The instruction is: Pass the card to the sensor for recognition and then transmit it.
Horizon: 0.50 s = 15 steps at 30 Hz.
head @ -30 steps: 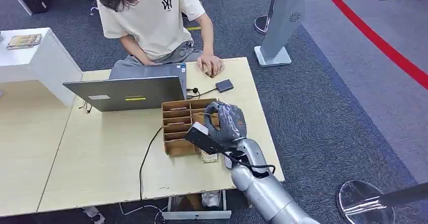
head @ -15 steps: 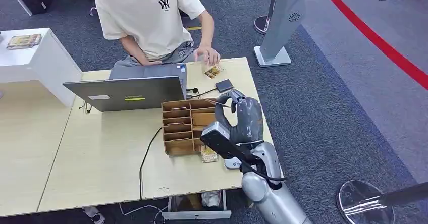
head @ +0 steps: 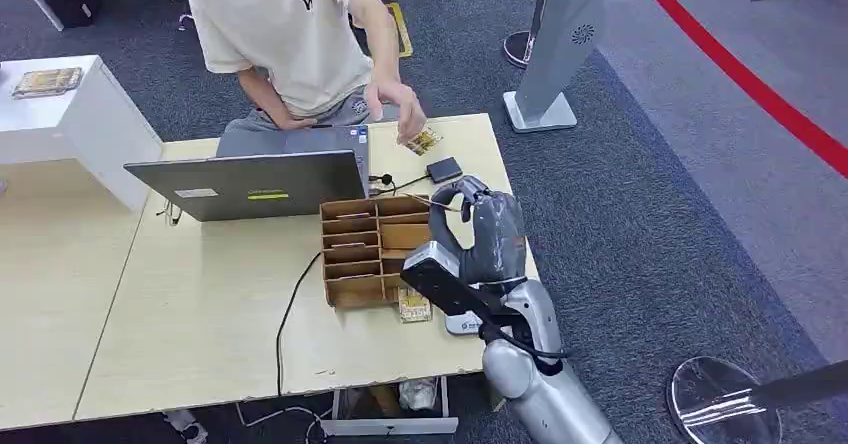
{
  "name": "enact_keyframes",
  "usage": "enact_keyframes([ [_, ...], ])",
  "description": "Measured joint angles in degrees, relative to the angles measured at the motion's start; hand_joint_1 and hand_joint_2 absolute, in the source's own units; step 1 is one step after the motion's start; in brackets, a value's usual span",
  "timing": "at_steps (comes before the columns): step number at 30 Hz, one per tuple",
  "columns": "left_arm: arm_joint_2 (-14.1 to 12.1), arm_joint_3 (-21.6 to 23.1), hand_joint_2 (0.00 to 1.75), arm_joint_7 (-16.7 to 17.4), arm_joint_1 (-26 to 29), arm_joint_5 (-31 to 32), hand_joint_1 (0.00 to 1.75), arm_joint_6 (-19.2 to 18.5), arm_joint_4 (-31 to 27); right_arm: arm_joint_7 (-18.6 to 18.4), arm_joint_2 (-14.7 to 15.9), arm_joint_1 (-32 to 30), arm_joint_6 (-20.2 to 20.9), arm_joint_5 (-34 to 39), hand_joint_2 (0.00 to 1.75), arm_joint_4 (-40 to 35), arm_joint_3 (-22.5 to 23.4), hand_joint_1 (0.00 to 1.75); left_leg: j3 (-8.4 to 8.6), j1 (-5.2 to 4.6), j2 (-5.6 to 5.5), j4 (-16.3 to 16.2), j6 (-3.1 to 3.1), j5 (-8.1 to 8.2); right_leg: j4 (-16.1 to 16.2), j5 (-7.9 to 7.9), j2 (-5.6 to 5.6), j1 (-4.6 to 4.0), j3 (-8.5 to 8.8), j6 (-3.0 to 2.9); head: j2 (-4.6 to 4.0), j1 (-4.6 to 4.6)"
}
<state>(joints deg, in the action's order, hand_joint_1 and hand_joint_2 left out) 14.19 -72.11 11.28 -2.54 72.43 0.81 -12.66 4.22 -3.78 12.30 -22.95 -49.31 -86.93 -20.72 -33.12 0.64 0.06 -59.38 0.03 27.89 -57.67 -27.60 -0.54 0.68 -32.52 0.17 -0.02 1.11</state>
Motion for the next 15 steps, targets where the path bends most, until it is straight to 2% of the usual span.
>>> enact_keyframes([
  [7,-0.5,0.1,0.00,0.1,0.0,2.1,0.00,-0.5,0.0,-1.2,0.1,7.7,2.9,-4.3,1.75,3.6,-1.0,1.75,0.01,0.00,0.01,0.0,-0.06,-0.06,0.0,0.06,0.00,0.00,0.00,-0.03,0.00,-0.02],
  [15,-1.4,1.0,0.00,0.6,-0.2,4.1,0.00,-1.5,0.0,-3.0,0.1,20.0,6.0,-10.5,1.75,13.9,-4.1,1.75,0.01,0.01,0.00,0.0,-0.10,-0.13,-0.1,0.12,-0.01,-0.01,-0.01,-0.08,0.00,-0.02],
])
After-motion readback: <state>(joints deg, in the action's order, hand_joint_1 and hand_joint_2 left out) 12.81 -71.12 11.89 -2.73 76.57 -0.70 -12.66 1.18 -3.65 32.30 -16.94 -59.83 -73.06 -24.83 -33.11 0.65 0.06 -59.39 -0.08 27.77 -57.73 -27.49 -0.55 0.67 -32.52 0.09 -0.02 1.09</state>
